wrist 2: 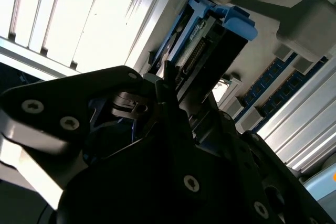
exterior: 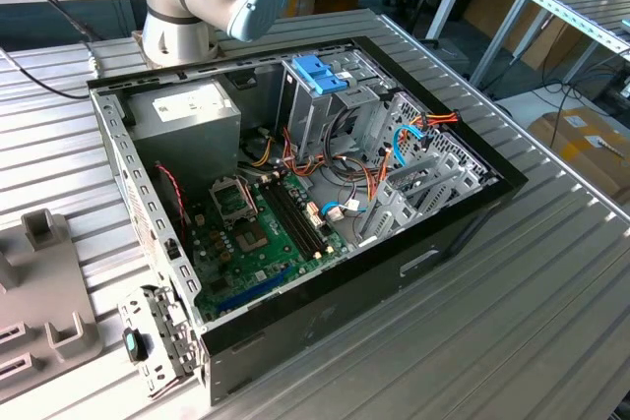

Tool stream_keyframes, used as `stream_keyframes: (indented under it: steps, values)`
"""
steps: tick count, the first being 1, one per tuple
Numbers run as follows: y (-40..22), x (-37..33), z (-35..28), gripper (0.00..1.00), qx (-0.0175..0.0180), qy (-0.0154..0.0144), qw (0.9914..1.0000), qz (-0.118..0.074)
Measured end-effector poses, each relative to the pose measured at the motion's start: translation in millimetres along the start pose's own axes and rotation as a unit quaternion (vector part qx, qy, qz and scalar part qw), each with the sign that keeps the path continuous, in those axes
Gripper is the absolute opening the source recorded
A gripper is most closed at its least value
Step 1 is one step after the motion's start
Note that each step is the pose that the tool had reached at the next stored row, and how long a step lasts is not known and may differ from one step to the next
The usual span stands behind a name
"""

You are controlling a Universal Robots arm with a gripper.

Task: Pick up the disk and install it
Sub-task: 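Pick up the disk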

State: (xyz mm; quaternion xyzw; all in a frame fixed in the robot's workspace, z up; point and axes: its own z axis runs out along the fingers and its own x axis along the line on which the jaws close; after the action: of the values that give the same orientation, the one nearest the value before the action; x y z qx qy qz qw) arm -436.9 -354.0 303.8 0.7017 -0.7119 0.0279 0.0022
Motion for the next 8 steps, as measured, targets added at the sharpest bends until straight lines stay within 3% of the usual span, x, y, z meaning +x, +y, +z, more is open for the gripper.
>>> stream_keyframes:
  steps: [8]
  values:
    - [0.0,0.0,-0.8,0.35,0.0,0.0,1.0,0.0]
